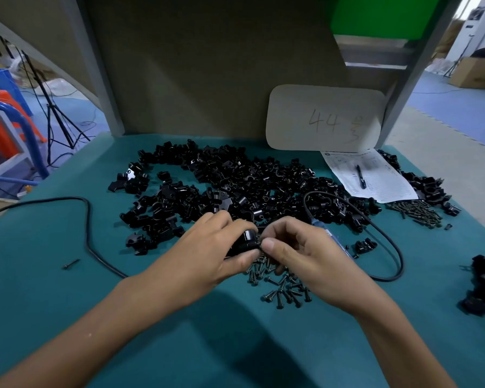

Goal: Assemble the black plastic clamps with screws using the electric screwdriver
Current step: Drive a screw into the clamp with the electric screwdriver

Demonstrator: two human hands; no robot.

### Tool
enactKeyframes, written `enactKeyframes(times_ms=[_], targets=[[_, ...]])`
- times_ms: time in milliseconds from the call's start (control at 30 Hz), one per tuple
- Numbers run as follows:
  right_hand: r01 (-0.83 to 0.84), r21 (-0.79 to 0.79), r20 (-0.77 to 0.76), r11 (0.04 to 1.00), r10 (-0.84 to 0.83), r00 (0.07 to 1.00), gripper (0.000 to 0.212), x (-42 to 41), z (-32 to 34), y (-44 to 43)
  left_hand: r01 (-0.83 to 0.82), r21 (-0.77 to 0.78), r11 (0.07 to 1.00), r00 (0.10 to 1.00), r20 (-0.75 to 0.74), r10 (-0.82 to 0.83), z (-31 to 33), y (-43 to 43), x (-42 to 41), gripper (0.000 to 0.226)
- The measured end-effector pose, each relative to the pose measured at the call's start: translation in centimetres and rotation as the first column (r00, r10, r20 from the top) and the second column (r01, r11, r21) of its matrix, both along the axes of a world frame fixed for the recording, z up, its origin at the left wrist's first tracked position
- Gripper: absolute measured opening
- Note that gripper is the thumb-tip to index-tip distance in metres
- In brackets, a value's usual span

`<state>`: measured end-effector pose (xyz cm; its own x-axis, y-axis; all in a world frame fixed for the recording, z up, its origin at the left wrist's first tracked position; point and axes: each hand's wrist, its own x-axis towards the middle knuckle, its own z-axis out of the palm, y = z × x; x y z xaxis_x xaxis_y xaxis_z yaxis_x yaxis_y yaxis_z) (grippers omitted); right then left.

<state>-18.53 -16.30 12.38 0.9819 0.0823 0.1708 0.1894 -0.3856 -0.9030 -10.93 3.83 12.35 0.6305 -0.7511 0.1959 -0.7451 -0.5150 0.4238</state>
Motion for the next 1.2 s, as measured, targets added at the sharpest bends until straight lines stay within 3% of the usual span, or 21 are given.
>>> enactKeyframes(times_ms=[133, 267, 333, 367, 400, 467, 533, 633, 667, 767, 833, 967, 1033, 1067, 1133, 1200], targets=[[0.057, -0.193, 0.070, 0.979, -0.044, 0.997, 0.034, 0.1, -0.2, 0.6, 0.004, 0.012, 1.000, 0.998, 0.063, -0.005, 0.1, -0.5, -0.2, 0.056], [0.128, -0.354, 0.062, 0.927, -0.113, 0.992, 0.044, 0.5, -0.7, -1.8, -0.009, -0.012, 1.000, 1.000, 0.027, 0.009, -0.1, -0.3, 0.0, 0.060], [0.280, -0.546, 0.057, 0.789, -0.299, 0.953, 0.050, 1.1, -2.5, -5.1, -0.032, -0.019, 0.999, 0.999, 0.031, 0.033, -0.3, 0.1, 0.2, 0.058], [0.323, -0.685, 0.030, 0.653, -0.418, 0.908, 0.058, 1.2, -3.5, -6.9, -0.041, -0.017, 0.999, 0.998, 0.036, 0.041, -0.4, 0.3, 0.2, 0.056], [0.294, -0.797, -0.028, 0.528, -0.518, 0.855, 0.066, 1.2, -4.7, -8.5, -0.047, -0.016, 0.999, 0.998, 0.043, 0.048, -0.4, 0.5, 0.3, 0.055], [0.178, -0.888, -0.131, 0.425, -0.604, 0.786, 0.068, 0.8, -7.4, -10.4, -0.055, -0.028, 0.998, 0.997, 0.047, 0.056, -0.5, 0.7, 0.3, 0.054], [0.239, -0.857, -0.119, 0.457, -0.627, 0.770, 0.057, 0.5, -9.0, -11.4, -0.059, -0.044, 0.997, 0.997, 0.046, 0.061, -0.4, 0.6, 0.3, 0.054], [0.519, -0.727, 0.108, 0.449, -0.672, 0.732, 0.033, 1.3, -7.8, -13.0, -0.059, -0.058, 0.997, 0.997, 0.049, 0.062, -0.3, 0.3, 0.2, 0.055], [0.520, -0.722, 0.101, 0.455, -0.675, 0.730, 0.033, 1.7, -6.7, -13.4, -0.064, -0.070, 0.996, 0.996, 0.050, 0.067, -0.3, 0.2, 0.2, 0.054], [0.246, -0.838, -0.138, 0.487, -0.626, 0.768, 0.045, 1.9, -6.0, -13.5, -0.068, -0.097, 0.993, 0.996, 0.053, 0.073, 0.0, 0.1, 0.0, 0.054], [0.096, -0.865, -0.265, 0.492, -0.611, 0.746, 0.052, 1.6, -7.6, -12.8, -0.063, -0.119, 0.991, 0.996, 0.052, 0.069, 0.2, 0.2, -0.1, 0.056], [0.127, -0.868, -0.237, 0.480, -0.626, 0.743, 0.050, 1.1, -9.0, -12.4, -0.056, -0.119, 0.991, 0.996, 0.065, 0.065, 0.5, 0.3, -0.3, 0.059], [0.177, -0.831, -0.239, 0.528, -0.625, 0.743, 0.046, 0.8, -8.5, -12.5, -0.069, -0.134, 0.989, 0.994, 0.074, 0.079, 0.6, 0.7, -0.3, 0.058], [0.242, -0.754, -0.263, 0.610, -0.619, 0.740, 0.044, 0.6, -8.2, -12.8, -0.074, -0.146, 0.987, 0.993, 0.079, 0.086, 0.6, 0.9, -0.3, 0.057], [0.443, -0.370, -0.359, 0.817, -0.565, 0.743, 0.045, -0.2, -6.5, -12.5, -0.077, -0.160, 0.984, 0.991, 0.097, 0.093, 0.7, 1.1, -0.3, 0.059], [0.552, 0.099, -0.401, 0.828, -0.475, 0.783, 0.057, -0.7, -3.7, -11.8, -0.075, -0.151, 0.986, 0.989, 0.118, 0.093, 0.8, 1.1, -0.3, 0.059]])
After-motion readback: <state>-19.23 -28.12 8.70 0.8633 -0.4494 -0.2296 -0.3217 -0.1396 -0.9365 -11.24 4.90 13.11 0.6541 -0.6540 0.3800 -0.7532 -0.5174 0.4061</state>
